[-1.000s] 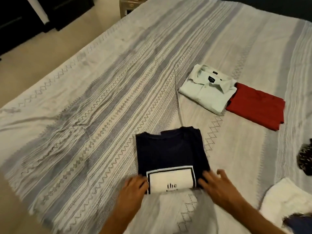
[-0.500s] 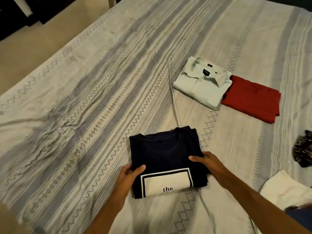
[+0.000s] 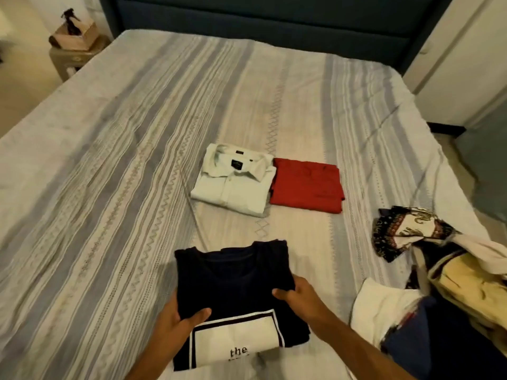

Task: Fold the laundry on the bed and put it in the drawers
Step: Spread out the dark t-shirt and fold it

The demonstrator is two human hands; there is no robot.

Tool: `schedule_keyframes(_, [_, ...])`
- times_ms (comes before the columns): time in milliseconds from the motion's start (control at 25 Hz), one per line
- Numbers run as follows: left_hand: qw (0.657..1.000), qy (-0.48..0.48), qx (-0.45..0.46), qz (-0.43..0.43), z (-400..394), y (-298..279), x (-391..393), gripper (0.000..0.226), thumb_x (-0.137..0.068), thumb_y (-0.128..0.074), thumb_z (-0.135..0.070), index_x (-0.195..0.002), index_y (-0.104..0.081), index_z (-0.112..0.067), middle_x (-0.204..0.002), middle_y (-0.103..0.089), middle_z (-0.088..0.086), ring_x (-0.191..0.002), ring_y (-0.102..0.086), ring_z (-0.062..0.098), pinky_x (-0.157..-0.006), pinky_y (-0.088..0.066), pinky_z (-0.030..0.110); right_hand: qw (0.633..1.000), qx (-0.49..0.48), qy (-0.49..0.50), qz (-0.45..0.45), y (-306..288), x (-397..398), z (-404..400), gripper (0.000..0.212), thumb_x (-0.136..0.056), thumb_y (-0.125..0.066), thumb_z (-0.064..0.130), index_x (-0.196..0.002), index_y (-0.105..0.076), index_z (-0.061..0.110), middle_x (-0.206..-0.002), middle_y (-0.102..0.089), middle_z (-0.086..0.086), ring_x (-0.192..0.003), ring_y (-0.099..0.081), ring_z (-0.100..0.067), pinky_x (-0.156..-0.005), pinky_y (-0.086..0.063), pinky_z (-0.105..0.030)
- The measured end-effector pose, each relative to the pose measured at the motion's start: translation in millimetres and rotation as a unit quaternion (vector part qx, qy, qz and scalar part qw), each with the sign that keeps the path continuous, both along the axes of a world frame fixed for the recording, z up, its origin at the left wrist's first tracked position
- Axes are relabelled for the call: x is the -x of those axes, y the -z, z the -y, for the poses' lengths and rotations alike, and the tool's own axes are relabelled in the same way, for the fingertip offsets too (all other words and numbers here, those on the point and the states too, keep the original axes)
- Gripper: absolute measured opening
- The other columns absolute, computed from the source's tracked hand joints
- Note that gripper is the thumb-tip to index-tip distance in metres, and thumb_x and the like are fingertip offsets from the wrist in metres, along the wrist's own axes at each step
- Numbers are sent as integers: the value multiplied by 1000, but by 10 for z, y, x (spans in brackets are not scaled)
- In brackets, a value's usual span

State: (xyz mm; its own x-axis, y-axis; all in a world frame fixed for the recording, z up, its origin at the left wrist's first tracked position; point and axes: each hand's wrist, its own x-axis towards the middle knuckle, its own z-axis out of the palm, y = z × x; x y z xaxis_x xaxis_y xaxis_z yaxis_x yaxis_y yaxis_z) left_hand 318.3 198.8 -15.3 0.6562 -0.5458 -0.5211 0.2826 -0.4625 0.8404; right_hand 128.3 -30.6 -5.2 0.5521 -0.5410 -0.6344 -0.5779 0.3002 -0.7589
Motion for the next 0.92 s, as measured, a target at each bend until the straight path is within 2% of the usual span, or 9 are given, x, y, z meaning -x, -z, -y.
schedule_keyframes(80, [998, 49, 38, 10, 616, -269, -84, 78, -70, -94, -33, -133, -50, -44, -119, -67, -22, -120, -63, 9, -103, -49, 31, 998, 27, 48, 13, -261, 100, 464, 36, -94, -75, 15, -125, -66, 31, -114, -77, 11, -99, -74, -6, -83, -58, -20])
schedule_keyframes(240, [986, 124, 107, 43, 1991, -647, -357, 66, -80, -89, -19, -130, -57, -47, -122, -70, -27, -114, -65, -7, -98, -52, 22, 983, 103, 143, 46, -896, 82, 1563, 30, -91, -77, 8, -115, -72, 25, -106, -80, 5, -95, -76, -11, -83, -58, -26])
schedule_keyframes(320, [979, 137, 138, 67, 2696, -825, -523, 64, -81, -88, -18, -132, -58, -42, -120, -71, -25, -110, -66, -7, -92, -53, 17, 973, 131, 176, 73, -1234, 29, 2114, 30, -89, -79, 11, -117, -73, 20, -103, -80, 3, -96, -77, -16, -87, -59, -33])
schedule_keyframes(480, [979, 128, 136, 86, 3658, -739, -768, 70, -84, -86, -24, -144, -50, -29, -131, -64, -12, -116, -64, 9, -99, -49, 30, 972, 171, 153, 56, -1330, 7, 2975, 36, -88, -81, 23, -121, -69, 19, -108, -79, 1, -97, -76, -19, -88, -59, -37])
schedule_keyframes(600, [990, 133, 24, 41, 3660, -116, -709, 92, -85, -85, -35, -157, -29, -22, -153, -48, 6, -133, -53, 26, -108, -46, 42, 954, 252, 122, -106, -638, 191, 3033, 46, -95, -73, 30, -133, -53, 15, -110, -72, -4, -98, -68, -23, -84, -51, -34])
schedule_keyframes(680, [992, 115, -10, 46, 3252, 401, -490, 94, -83, -86, -31, -157, -29, -22, -158, -41, 11, -139, -48, 30, -107, -46, 41, 929, 284, 54, -231, 71, 410, 2679, 52, -102, -60, 41, -139, -51, 4, -117, -69, -20, -105, -66, -37, -87, -52, -39])
schedule_keyframes(760, [983, 122, -20, 136, 2707, 792, -207, 88, -82, -84, -37, -155, -36, -27, -160, -42, 2, -143, -44, 23, -112, -41, 38, 910, 288, -62, -293, 777, 638, 2024, 59, -107, -43, 48, -141, -52, 0, -139, -55, -31, -125, -55, -49, -98, -53, -51])
schedule_keyframes(880, [942, 184, -31, 278, 2029, 1150, 137, 84, -83, -74, -63, -154, -39, -33, -164, -31, -12, -152, -29, 18, -121, -29, 41, 860, 326, -171, -354, 1068, 779, 1194, 72, -104, -40, 32, -165, -8, 9, -172, 1, -20, -158, -6, -43, -125, -17, -52])
schedule_keyframes(920, [924, 219, -47, 312, 1853, 1240, 259, 87, -82, -66, -73, -155, -39, -33, -167, -26, -11, -155, -23, 19, -122, -27, 47, 856, 345, -161, -349, 1056, 792, 991, 74, -102, -39, 29, -165, -7, 8, -172, 3, -21, -158, -7, -44, -125, -12, -52])
